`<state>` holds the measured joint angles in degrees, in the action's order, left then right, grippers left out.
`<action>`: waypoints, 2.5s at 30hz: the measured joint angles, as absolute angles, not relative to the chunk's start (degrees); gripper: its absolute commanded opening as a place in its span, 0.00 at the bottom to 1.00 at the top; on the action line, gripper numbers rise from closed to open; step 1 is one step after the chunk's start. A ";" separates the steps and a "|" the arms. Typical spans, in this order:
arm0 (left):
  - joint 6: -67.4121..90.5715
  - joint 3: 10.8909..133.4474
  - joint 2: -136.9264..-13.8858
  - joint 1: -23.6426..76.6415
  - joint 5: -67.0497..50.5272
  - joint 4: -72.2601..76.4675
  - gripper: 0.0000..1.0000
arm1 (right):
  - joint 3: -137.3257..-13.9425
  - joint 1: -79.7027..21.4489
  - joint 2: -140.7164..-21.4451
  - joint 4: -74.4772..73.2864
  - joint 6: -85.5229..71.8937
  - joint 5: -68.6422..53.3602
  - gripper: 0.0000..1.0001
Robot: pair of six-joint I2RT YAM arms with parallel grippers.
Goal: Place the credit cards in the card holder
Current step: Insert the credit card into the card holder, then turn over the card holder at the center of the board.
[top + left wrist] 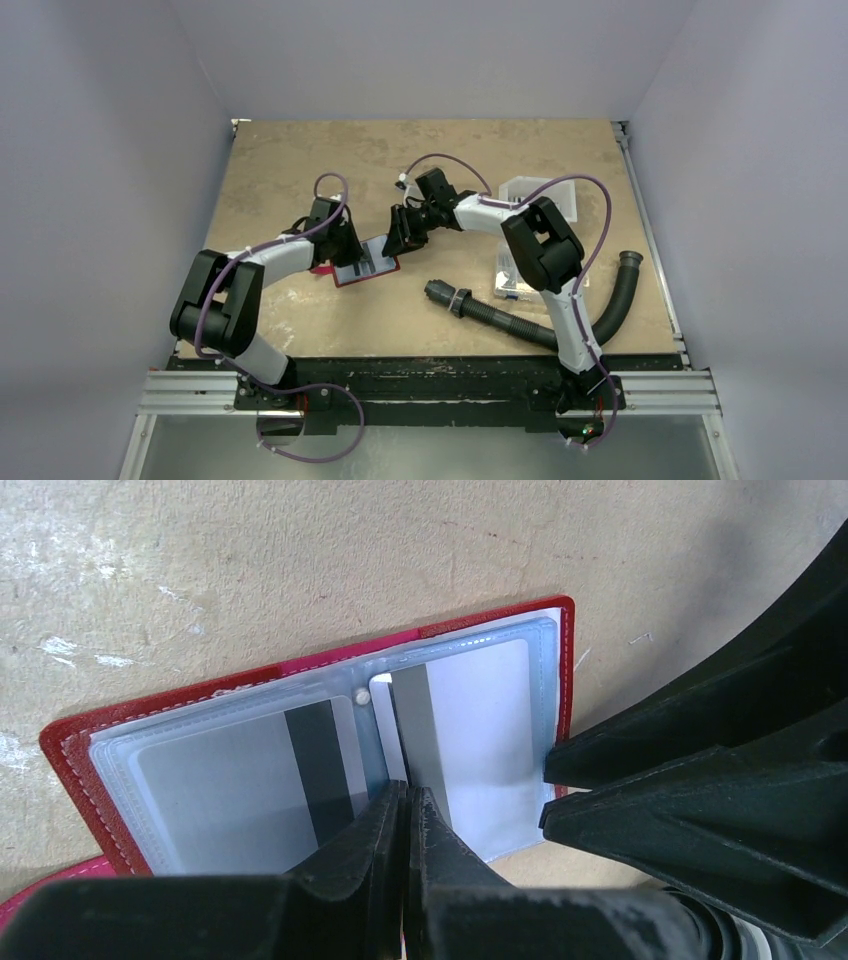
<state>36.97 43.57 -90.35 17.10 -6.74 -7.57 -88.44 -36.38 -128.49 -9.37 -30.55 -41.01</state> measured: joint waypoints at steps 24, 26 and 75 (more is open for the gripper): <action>37.47 41.95 -88.36 16.78 -6.76 -7.20 0.00 | -88.09 -37.80 -128.49 -5.43 -34.41 -43.27 0.37; 37.47 41.98 -87.53 16.67 -6.72 -8.45 0.02 | -88.09 -38.09 -128.49 -4.71 -34.98 -43.64 0.37; 34.13 46.92 -78.65 10.52 -4.36 -26.28 0.00 | -87.11 -38.28 -121.62 -6.79 -32.49 -42.81 0.40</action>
